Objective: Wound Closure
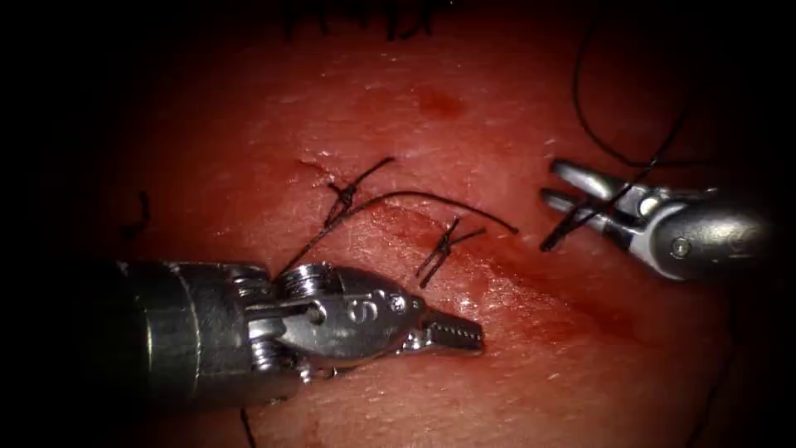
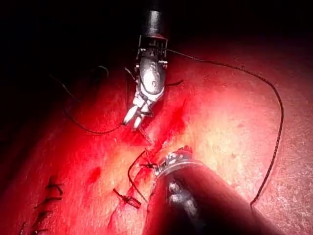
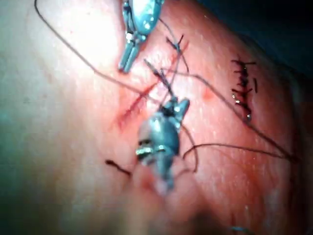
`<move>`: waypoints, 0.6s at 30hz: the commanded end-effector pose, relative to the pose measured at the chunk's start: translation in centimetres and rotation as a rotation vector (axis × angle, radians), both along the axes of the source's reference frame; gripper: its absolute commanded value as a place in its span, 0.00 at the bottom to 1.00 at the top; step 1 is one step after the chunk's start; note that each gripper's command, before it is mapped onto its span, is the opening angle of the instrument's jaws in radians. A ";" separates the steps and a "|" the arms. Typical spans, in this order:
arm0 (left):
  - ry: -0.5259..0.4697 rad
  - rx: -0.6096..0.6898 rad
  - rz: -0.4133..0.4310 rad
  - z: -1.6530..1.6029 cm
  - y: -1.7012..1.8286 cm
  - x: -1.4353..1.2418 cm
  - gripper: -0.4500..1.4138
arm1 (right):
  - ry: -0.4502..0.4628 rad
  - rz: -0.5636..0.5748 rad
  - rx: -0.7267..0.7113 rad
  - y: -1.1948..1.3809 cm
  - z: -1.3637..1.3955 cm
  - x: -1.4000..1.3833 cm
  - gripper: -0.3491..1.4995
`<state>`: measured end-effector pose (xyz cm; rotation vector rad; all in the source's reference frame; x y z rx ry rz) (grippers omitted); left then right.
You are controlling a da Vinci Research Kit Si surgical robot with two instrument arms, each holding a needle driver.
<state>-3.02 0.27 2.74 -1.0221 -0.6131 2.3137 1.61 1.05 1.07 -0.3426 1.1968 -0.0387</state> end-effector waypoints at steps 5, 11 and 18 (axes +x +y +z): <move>0.002 -0.024 -0.020 -0.03 0.17 -0.07 0.06 | 0.031 -0.064 0.073 -0.26 0.18 0.25 0.00; 0.008 -0.070 -0.088 -0.06 0.39 -0.27 0.00 | 0.012 -0.023 0.097 -0.34 0.19 0.19 0.00; 0.014 -0.066 -0.053 0.37 -0.01 -0.17 0.00 | 0.022 0.121 0.117 -0.35 0.16 -0.03 0.00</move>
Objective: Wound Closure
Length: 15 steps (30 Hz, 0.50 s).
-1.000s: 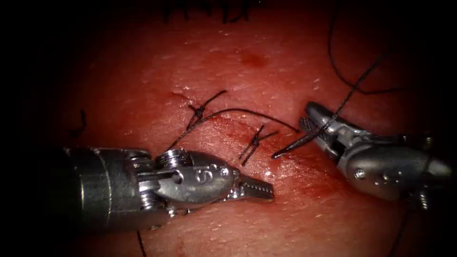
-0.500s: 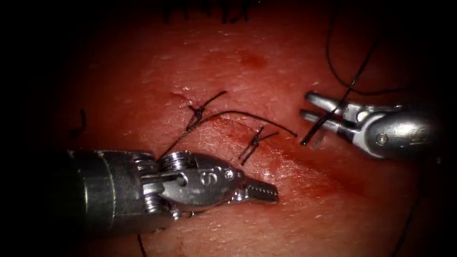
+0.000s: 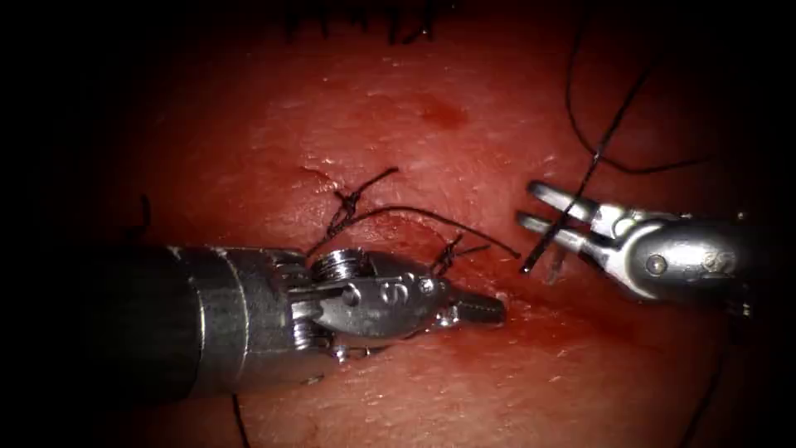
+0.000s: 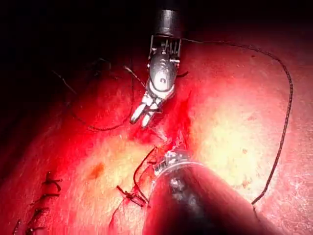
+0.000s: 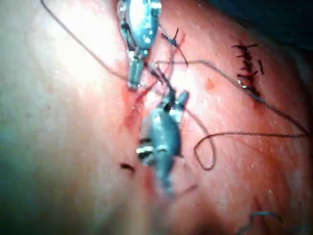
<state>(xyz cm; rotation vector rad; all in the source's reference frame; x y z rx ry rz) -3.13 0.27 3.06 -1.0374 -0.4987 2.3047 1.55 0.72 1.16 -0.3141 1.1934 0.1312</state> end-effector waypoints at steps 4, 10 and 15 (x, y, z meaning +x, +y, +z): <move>0.003 0.016 0.018 0.10 -0.11 -0.03 0.00 | 0.010 0.021 0.024 -0.04 0.07 0.03 0.00; 0.015 0.058 0.073 0.30 -0.41 -0.15 0.02 | 0.030 0.022 0.062 -0.05 0.09 0.14 0.00; 0.030 0.089 0.096 0.40 -0.62 -0.05 0.03 | 0.049 0.026 0.100 -0.08 0.16 0.21 0.00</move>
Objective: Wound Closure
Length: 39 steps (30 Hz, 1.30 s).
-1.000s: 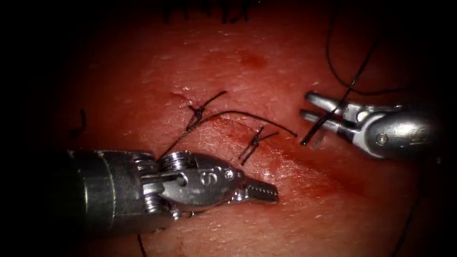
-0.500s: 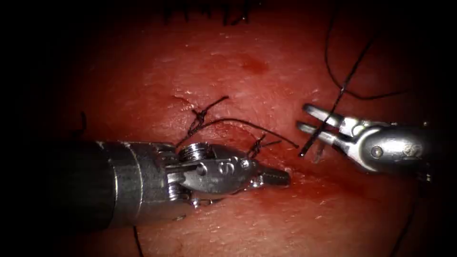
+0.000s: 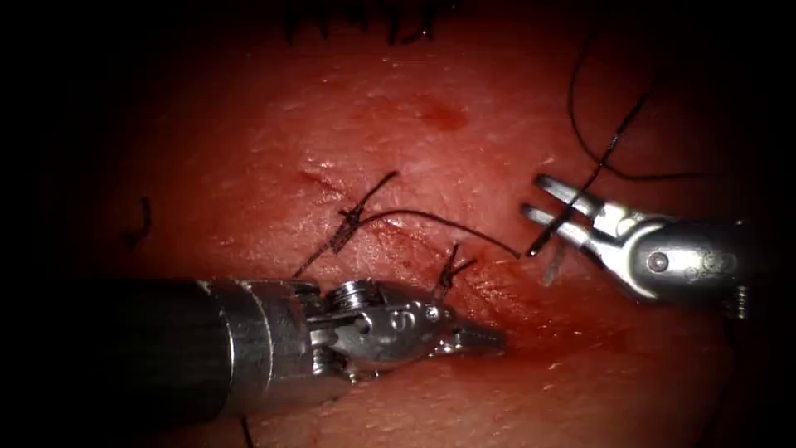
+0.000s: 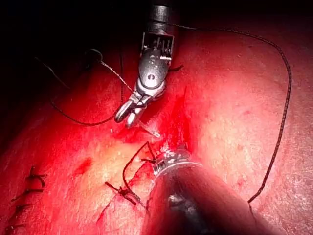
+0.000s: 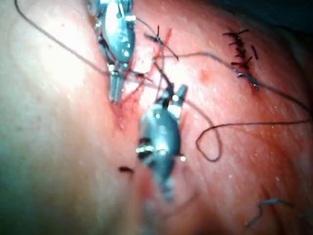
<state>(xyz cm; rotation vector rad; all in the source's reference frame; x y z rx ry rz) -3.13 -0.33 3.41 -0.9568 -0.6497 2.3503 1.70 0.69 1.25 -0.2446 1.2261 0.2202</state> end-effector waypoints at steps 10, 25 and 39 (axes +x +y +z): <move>0.007 0.012 0.009 0.13 -0.11 0.09 0.04 | 0.035 0.119 0.203 -0.12 0.21 0.05 0.00; 0.008 0.026 0.012 0.10 -0.19 0.32 0.04 | 0.042 0.296 0.497 -0.27 0.38 0.04 0.00; 0.013 0.024 0.010 0.09 -0.17 0.31 0.04 | 0.074 0.372 0.767 -0.37 0.39 0.18 0.00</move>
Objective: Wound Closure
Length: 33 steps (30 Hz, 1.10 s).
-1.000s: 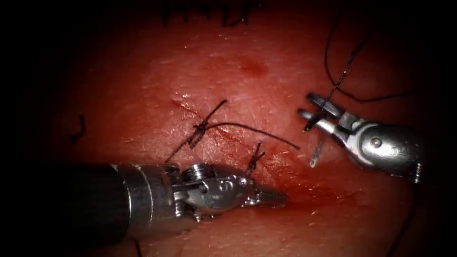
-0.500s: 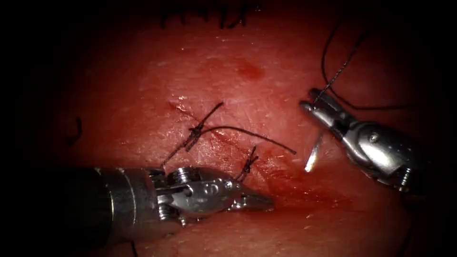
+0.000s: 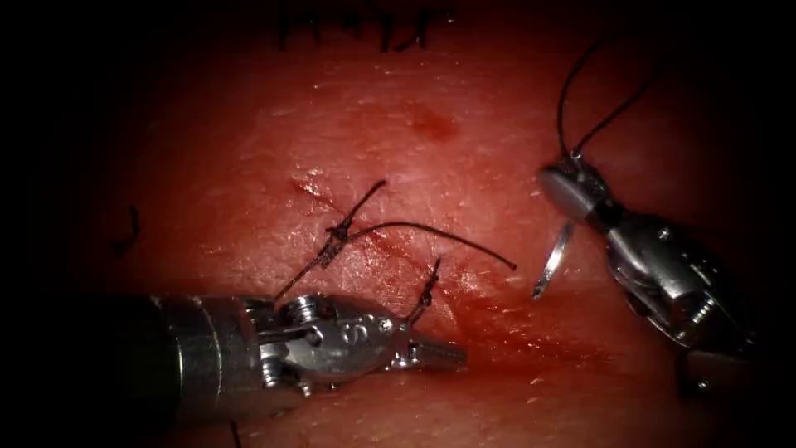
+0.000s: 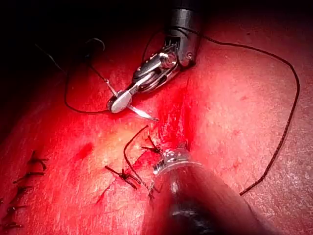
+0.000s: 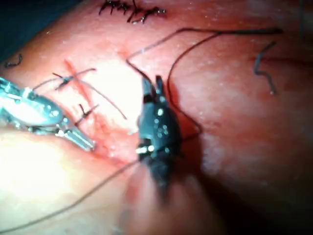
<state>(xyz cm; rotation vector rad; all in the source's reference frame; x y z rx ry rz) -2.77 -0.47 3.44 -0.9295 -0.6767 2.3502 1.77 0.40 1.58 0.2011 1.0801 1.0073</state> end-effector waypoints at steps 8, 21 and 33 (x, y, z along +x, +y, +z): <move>0.002 -0.001 -0.003 0.04 -0.01 -0.05 0.03 | 0.035 -0.074 0.055 -0.16 0.03 0.23 0.00; 0.004 -0.004 -0.008 0.02 0.02 -0.05 0.02 | 0.027 -0.052 0.199 -0.25 -0.01 0.18 0.00; 0.005 -0.004 -0.009 0.01 0.03 -0.04 0.02 | -0.150 -0.025 0.221 -0.23 -0.08 -0.12 0.00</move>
